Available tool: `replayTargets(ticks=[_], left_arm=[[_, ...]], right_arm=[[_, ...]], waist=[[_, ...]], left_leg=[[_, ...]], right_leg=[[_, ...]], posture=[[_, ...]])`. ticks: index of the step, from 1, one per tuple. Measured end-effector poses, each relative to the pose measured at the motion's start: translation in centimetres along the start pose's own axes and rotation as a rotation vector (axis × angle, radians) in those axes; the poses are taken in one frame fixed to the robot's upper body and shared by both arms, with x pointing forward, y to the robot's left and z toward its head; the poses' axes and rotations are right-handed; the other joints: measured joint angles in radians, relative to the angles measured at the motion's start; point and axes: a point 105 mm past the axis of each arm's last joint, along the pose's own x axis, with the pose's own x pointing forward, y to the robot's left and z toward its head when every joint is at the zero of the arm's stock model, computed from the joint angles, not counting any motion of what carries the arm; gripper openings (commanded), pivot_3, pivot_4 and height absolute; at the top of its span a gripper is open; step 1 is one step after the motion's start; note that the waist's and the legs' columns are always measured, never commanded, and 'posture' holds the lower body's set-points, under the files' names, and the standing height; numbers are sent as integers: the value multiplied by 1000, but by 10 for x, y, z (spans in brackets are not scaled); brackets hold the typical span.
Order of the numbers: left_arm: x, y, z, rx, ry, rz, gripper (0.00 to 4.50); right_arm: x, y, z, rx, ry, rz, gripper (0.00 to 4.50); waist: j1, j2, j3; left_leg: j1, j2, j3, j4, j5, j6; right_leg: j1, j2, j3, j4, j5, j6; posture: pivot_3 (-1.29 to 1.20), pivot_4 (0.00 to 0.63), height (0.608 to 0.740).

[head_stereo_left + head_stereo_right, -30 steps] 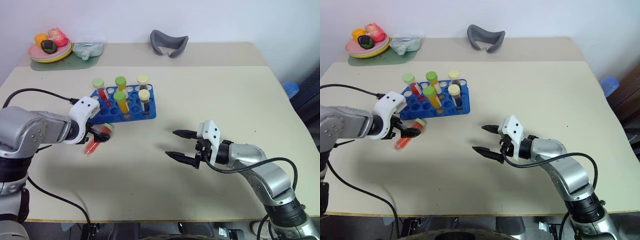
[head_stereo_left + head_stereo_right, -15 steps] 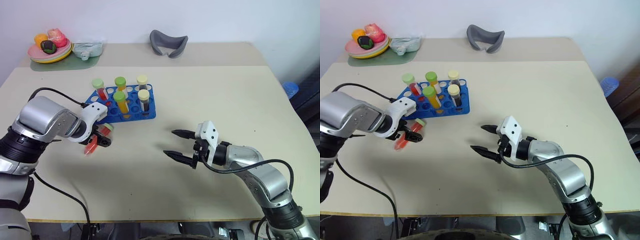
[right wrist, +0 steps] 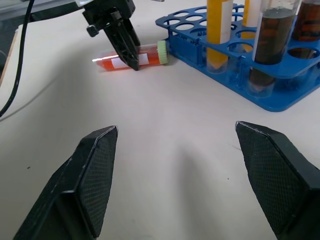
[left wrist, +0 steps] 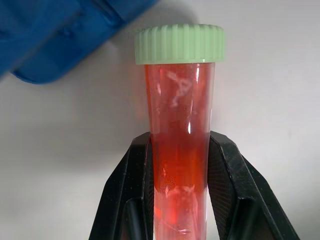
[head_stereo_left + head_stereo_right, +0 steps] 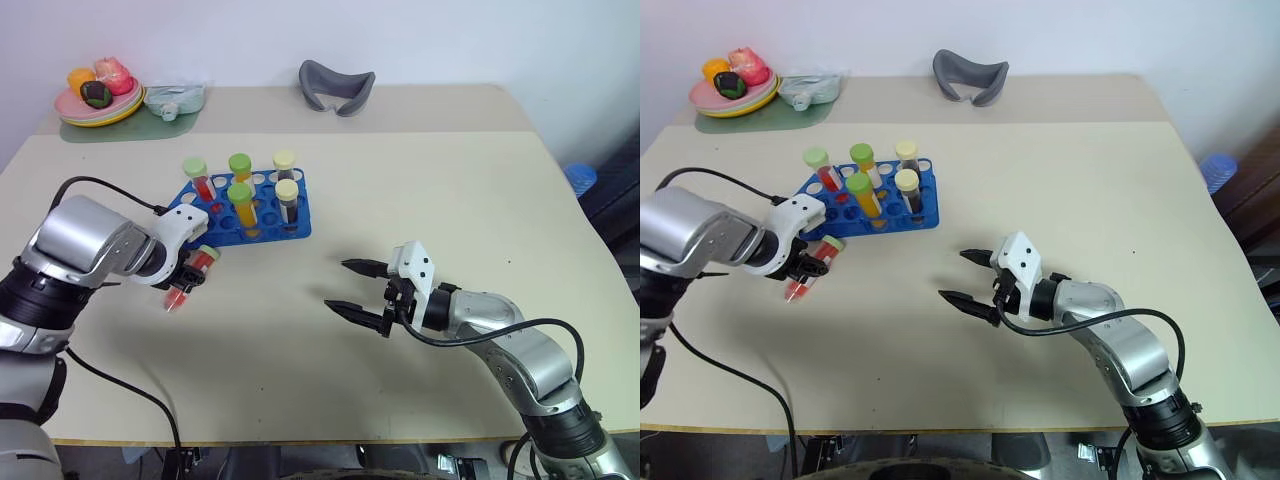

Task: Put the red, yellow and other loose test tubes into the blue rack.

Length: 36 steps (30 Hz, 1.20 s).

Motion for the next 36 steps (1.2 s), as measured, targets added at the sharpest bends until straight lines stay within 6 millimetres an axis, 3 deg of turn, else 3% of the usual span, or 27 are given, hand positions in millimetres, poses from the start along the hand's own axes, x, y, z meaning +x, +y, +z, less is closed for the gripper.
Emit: replayTargets(ticks=[3,5,7,9,15,21,26,36], left_arm=[[-15,1,-9,11,-145,-43,1072],[-30,1,0,14,-304,-51,1072],[-52,2,19,27,-579,-27,1072],[-69,8,32,6,-840,77,1072],[-84,20,51,-153,-1230,329,1072],[-66,12,69,-133,-1418,600,1072],[-36,7,73,-153,-1467,595,1072],[-5,8,67,-186,-1431,533,1072]], right_arm=[[-1,2,1,-8,2,6,3854],[-1,3,2,-14,-2,8,3854],[0,3,5,-16,-12,3,3854],[2,2,6,-10,-25,-13,3854],[4,0,6,7,-40,-35,3854],[8,-4,8,11,-50,-39,3854],[11,-6,8,4,-47,-44,3854],[11,-7,6,14,-50,-73,3854]], waist=[[-2,0,0],[7,0,0],[12,-1,0],[17,-1,0],[18,-4,-1],[14,-3,-1],[11,-4,-1],[11,-3,-2]], left_leg=[[-1,0,0,0,0,0],[-1,0,0,1,0,0],[0,0,1,2,0,0],[0,0,1,2,0,0],[0,0,0,2,0,0],[1,0,0,2,0,0],[1,0,0,2,0,0],[1,0,0,2,0,0]], right_leg=[[-1,0,0,0,0,0],[0,-1,0,1,0,0],[2,-2,-1,1,0,0],[3,-2,-1,-1,0,0],[3,-2,-1,-1,0,0],[3,-2,0,-1,1,0],[3,-1,-1,-1,1,0],[3,-1,-1,-1,1,0]], posture=[[0,150,740],[0,150,740],[0,150,740],[0,150,740],[0,150,740],[0,150,740],[0,150,740],[0,150,740]])
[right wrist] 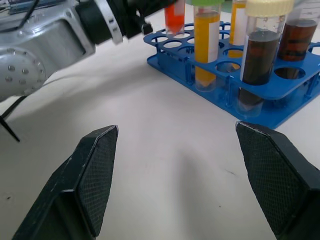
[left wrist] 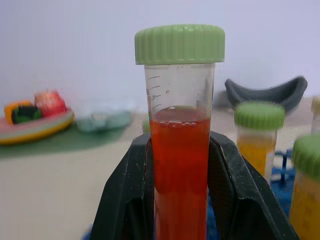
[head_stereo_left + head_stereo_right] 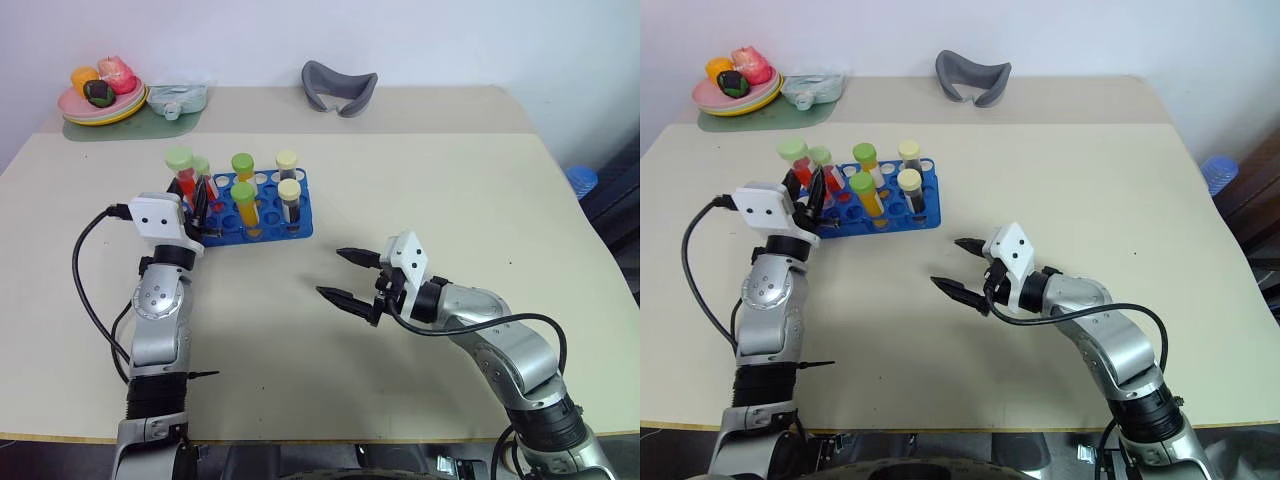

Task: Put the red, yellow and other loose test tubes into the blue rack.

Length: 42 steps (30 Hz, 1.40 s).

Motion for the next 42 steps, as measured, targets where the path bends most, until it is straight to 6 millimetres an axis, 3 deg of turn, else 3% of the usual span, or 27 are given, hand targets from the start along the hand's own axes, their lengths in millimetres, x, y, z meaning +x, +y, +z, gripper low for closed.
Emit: replayTargets(ticks=[42], left_arm=[[-8,-7,-5,-13,-15,4,1072]], right_arm=[[0,1,0,0,-2,6,3854]], waist=[[-1,1,-1]], left_leg=[[1,0,0,0,0,0]], right_leg=[[1,0,0,0,0,0]], posture=[[0,150,740]])
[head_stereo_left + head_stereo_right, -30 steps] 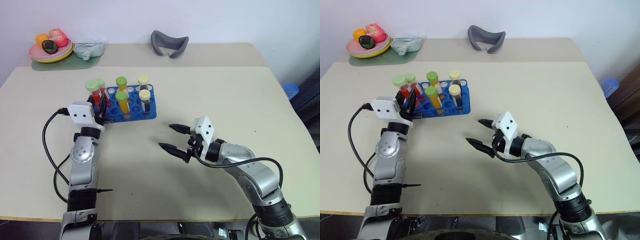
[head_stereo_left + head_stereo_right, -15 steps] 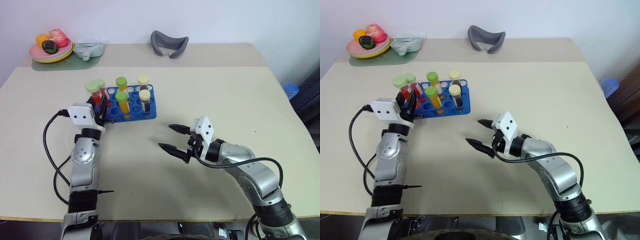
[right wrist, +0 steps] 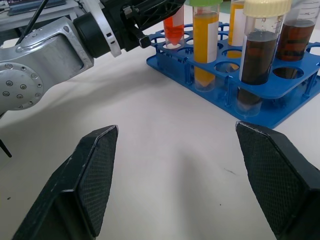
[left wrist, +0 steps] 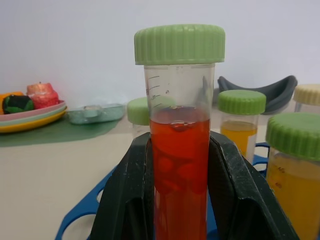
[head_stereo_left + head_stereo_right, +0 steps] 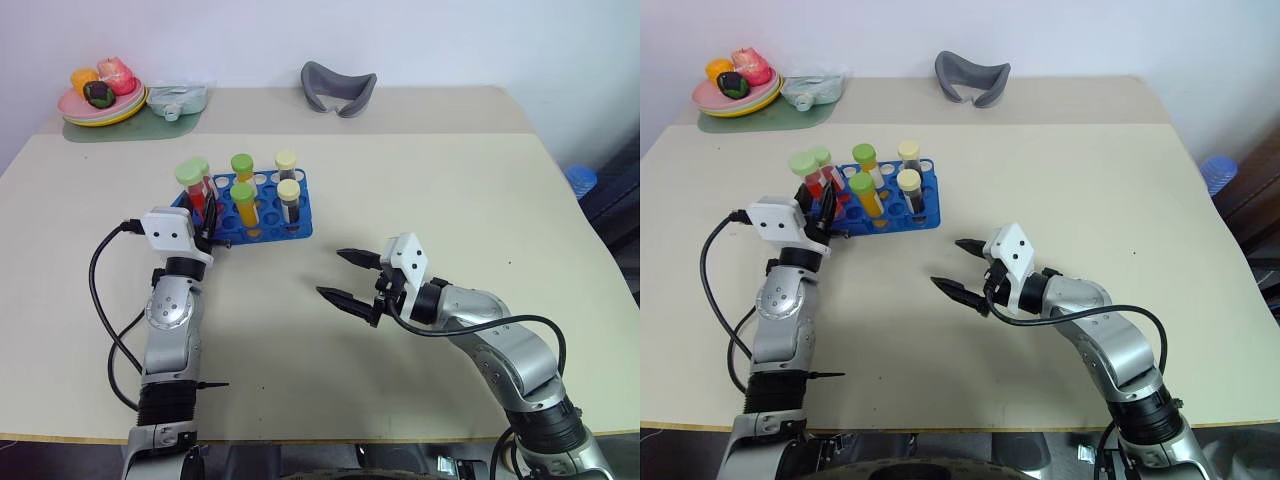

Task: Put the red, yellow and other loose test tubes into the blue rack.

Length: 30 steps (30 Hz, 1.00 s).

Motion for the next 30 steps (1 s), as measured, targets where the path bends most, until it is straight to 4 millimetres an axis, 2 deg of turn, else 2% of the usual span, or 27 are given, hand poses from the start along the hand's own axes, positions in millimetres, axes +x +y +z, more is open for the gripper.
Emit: replayTargets(ticks=[15,19,25,28,30], left_arm=[[-3,3,-1,7,-2,18,1072],[-10,6,-14,6,56,26,1072],[-11,6,-16,6,61,33,1072],[-10,6,-16,5,61,33,2296],[-10,7,-15,6,59,41,3339]], right_arm=[[0,0,0,1,0,1,3854],[0,0,0,2,-1,1,3854],[0,0,0,2,-2,1,3854],[0,0,0,2,-2,1,3854],[0,0,0,2,-2,1,3854]], waist=[[0,0,0],[-1,0,0],[-1,0,0],[-1,0,0],[0,0,0]], left_leg=[[0,0,0,0,0,0],[0,0,0,0,0,0],[0,0,0,0,0,0],[0,0,0,0,0,0],[0,0,0,0,0,0]], right_leg=[[0,0,0,0,0,0],[0,0,0,0,0,0],[0,0,0,0,0,0],[0,0,0,0,0,0],[0,0,0,0,0,0]], posture=[[0,150,740],[0,150,740],[0,150,740],[0,150,740],[0,150,740]])
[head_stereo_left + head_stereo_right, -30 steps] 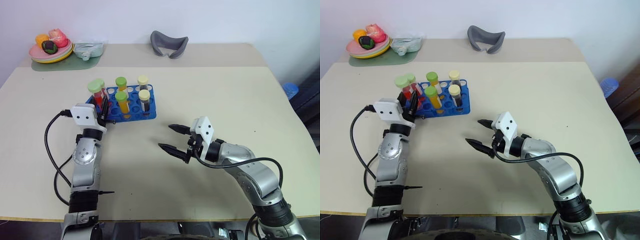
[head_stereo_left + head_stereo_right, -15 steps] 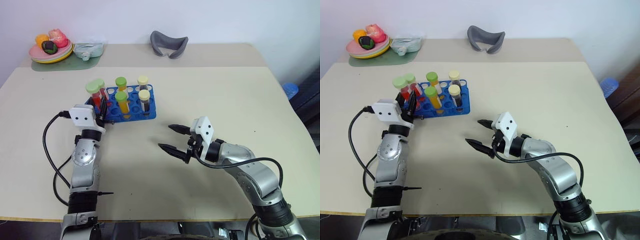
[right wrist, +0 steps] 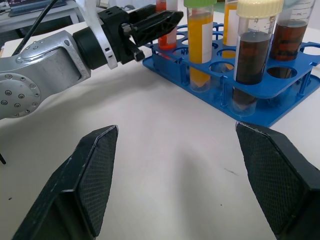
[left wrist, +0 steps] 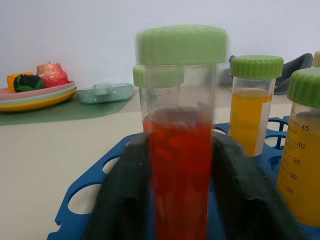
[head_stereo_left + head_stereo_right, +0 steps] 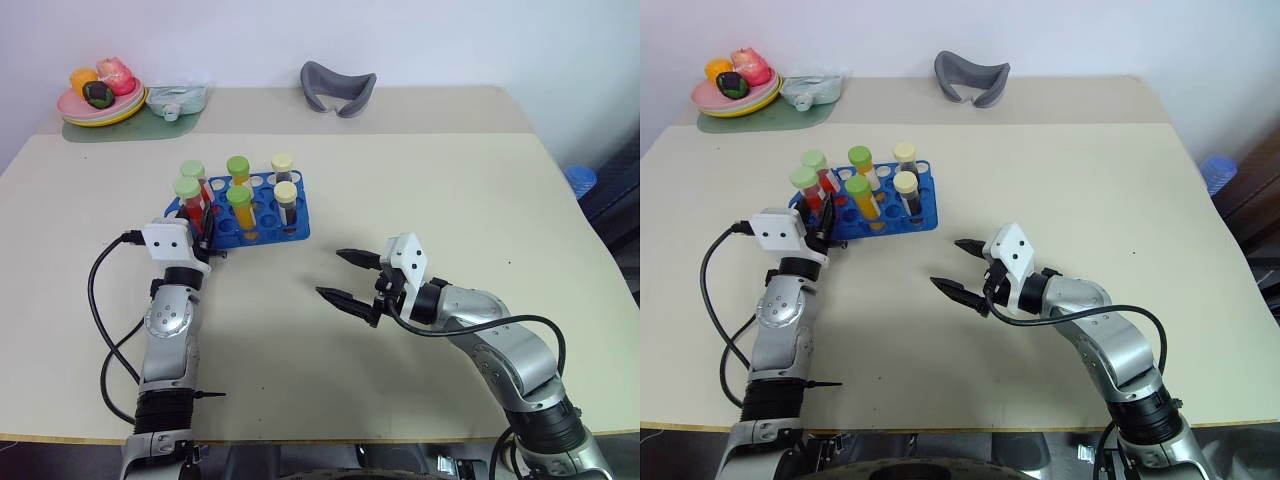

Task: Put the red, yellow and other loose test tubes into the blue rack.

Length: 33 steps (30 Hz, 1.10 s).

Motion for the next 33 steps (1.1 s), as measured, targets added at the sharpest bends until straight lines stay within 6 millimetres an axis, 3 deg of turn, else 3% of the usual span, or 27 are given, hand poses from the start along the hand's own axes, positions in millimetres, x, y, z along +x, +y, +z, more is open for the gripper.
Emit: replayTargets(ticks=[2,7,11,15,21,26,33], left_arm=[[0,1,0,1,0,6,4279],[-2,8,12,-5,-18,1,4279],[-16,22,29,-12,-16,-29,4279],[-55,59,37,69,130,-127,4279],[-95,113,33,140,315,-83,4279],[-105,116,30,140,367,-123,4279],[-103,112,29,118,357,-135,4279]], right_arm=[[0,0,0,0,0,0,3854],[-1,-2,1,-6,0,-5,3854],[-10,-11,3,-28,16,-16,3854],[-46,-47,0,-29,90,-105,3854],[-93,-88,-6,-13,169,-230,3854],[-113,-105,-9,-26,197,-280,3854],[-118,-104,-16,-35,212,-287,3854]], waist=[[0,0,0],[-2,0,0],[-2,0,0],[-2,1,1],[3,0,1],[1,0,1],[0,0,1]], left_leg=[[0,0,0,0,0,0],[0,0,0,0,0,0],[0,0,0,0,0,0],[0,0,0,-2,0,0],[0,0,1,-1,0,1],[0,0,1,-1,0,1],[0,0,1,-1,0,1]], right_leg=[[0,0,0,0,0,0],[0,0,0,0,0,0],[0,0,0,0,0,0],[0,0,0,-1,0,0],[1,0,0,-2,0,-1],[1,0,0,-2,0,-1],[1,0,1,-2,0,0]], posture=[[0,150,740],[0,150,740],[0,150,740],[0,150,740],[0,150,740],[0,150,740],[0,150,740]])
